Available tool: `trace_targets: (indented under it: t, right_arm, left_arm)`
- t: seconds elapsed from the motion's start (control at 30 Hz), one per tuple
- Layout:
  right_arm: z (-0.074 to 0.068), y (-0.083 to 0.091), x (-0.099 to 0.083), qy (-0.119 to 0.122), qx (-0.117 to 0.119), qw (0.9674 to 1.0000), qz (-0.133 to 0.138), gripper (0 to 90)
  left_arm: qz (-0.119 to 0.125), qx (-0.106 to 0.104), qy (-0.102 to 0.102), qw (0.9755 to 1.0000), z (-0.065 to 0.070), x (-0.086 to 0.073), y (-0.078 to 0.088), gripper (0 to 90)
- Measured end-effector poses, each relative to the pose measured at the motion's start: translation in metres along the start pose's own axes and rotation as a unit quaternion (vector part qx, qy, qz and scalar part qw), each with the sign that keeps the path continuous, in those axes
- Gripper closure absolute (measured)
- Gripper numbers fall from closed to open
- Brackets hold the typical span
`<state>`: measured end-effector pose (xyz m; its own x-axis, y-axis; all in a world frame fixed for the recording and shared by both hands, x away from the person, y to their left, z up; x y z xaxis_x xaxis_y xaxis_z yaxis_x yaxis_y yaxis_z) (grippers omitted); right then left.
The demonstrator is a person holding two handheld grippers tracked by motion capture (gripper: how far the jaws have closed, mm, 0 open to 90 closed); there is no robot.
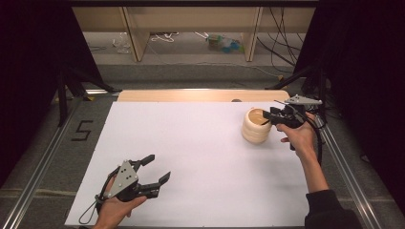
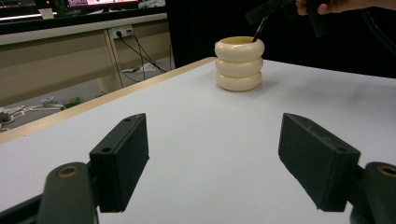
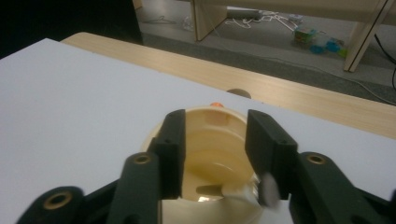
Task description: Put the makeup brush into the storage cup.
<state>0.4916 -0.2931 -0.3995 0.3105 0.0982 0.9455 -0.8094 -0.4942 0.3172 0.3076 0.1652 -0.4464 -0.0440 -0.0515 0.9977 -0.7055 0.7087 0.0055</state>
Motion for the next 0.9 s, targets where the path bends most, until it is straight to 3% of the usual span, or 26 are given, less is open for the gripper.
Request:
trace_targets:
  t: [0.1, 0.2, 0.4, 0.67, 0.73, 0.9]
  right_arm:
    - [0.002, 0.004, 0.004, -0.007, -0.012, 0.9999, 0.006, 46.1]
    - [0.002, 0.007, 0.009, -0.004, -0.015, 0.9996, 0.023, 45.8]
    - [-0.003, 0.015, 0.017, 0.000, -0.017, 0.9994, 0.031, 42.6]
    - [-0.016, 0.019, 0.024, -0.017, 0.000, 0.9990, 0.040, 38.0]
    - [-0.019, 0.020, 0.026, 0.001, -0.005, 0.9991, 0.041, 36.5]
    - [-0.026, 0.022, 0.029, -0.002, 0.003, 0.9988, 0.049, 34.3]
  left_arm:
    - [0.000, 0.000, 0.001, 1.0000, 0.000, 0.000, 0.000, 24.6]
    - [0.000, 0.000, 0.000, 1.0000, 0.000, 0.000, 0.000, 24.6]
    - [0.000, 0.001, -0.001, 1.0000, 0.000, 0.000, 0.000, 24.6]
    - [0.003, 0.001, -0.001, 1.0000, 0.000, 0.001, 0.001, 24.6]
    - [0.003, 0.002, 0.000, 1.0000, 0.000, 0.001, 0.001, 24.6]
    - [0.005, 0.002, 0.002, 1.0000, -0.001, 0.001, 0.001, 24.6]
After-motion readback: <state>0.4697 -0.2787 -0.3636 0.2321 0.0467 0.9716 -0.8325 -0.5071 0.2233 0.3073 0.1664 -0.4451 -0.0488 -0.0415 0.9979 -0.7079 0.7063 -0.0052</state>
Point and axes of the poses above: each handheld gripper's, and its own axes: y roughly backward along the jaws, x roughly out of its top, z roughly to its right, the point moved 2 cm from there along -y, roughly forward along the jaws, and after that the axes turned 10 degrees about z, right-handed, at the moved point
